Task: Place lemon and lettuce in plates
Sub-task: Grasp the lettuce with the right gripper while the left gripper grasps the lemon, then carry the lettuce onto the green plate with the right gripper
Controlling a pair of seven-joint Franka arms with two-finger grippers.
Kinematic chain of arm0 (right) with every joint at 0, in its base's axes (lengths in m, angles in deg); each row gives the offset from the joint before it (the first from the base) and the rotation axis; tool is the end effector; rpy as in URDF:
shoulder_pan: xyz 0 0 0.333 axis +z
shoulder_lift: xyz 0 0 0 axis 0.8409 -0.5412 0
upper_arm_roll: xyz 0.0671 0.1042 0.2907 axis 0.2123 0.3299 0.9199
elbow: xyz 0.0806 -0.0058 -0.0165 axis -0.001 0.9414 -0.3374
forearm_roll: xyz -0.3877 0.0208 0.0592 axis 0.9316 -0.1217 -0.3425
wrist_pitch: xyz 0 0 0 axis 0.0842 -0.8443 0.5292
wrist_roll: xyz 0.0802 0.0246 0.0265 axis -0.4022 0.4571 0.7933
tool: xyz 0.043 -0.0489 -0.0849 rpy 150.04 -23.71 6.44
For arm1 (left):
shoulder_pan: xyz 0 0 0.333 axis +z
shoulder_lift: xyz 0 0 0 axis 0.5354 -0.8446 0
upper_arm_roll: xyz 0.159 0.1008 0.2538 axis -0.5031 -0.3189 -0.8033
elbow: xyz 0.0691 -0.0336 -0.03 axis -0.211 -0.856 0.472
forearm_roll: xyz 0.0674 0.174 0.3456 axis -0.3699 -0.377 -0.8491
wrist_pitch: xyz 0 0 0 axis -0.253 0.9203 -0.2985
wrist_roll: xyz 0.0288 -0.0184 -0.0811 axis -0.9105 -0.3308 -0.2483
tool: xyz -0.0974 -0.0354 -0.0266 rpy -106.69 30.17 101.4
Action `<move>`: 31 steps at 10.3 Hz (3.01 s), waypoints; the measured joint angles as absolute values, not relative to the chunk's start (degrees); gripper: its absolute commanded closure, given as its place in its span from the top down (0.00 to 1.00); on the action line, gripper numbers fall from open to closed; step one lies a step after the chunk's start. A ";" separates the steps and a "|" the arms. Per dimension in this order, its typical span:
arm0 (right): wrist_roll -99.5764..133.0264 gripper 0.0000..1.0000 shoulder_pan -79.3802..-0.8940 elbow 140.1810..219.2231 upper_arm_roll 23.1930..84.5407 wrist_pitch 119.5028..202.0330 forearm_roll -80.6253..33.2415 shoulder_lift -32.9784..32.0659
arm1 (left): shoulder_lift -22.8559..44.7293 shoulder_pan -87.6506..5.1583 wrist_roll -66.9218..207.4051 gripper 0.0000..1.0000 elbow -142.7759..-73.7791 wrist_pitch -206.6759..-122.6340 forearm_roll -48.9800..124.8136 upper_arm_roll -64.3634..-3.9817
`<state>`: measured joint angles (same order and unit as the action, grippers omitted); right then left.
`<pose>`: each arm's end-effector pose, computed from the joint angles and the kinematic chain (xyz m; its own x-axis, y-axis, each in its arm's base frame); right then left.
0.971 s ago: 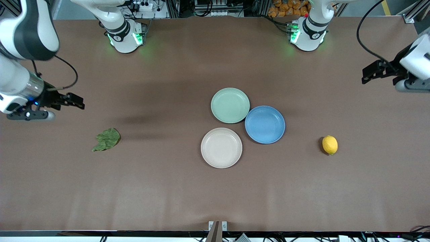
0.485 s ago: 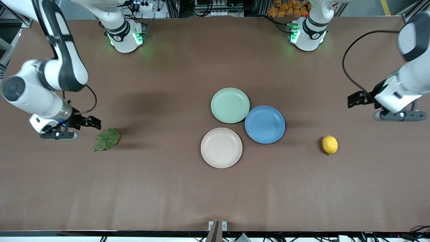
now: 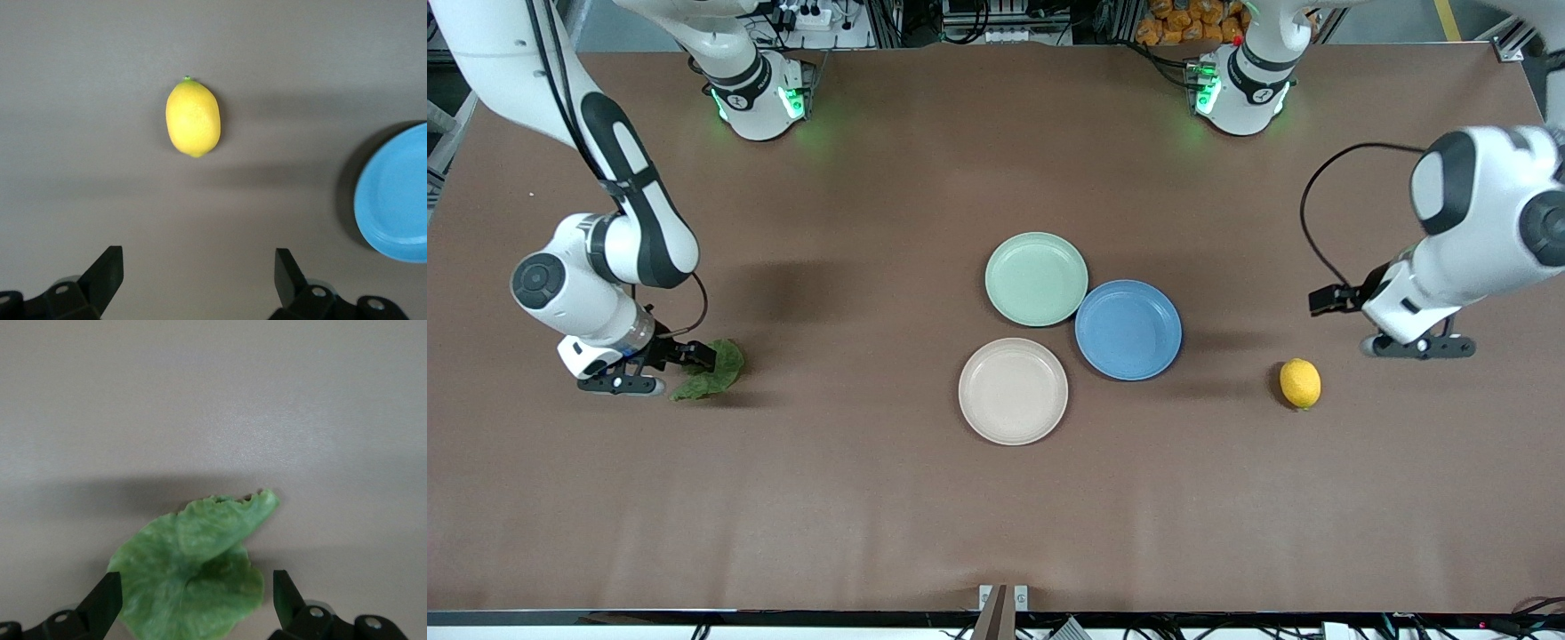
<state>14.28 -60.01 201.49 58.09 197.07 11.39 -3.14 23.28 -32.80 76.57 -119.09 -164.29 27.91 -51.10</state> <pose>0.5882 -0.0419 0.2049 0.9951 -0.0498 0.0854 -0.0496 -0.9988 -0.0043 0.5922 -0.0165 0.3606 0.9917 -0.0359 -0.1234 -0.0374 -0.9993 -0.0098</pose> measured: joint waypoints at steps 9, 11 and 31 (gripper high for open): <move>11.64 0.00 -58.27 199.86 58.31 199.72 11.39 -6.09 | 5.65 -32.13 76.57 1.00 -115.86 -177.94 24.94 -51.27; 8.28 0.00 -56.76 197.81 58.45 191.36 11.39 -2.44 | 2.55 -32.07 76.57 1.00 -113.50 -178.88 23.47 -51.49; -75.09 0.00 -18.71 186.17 72.98 178.30 14.28 1.59 | 0.61 -39.21 60.72 0.00 -99.40 -179.20 26.37 -49.96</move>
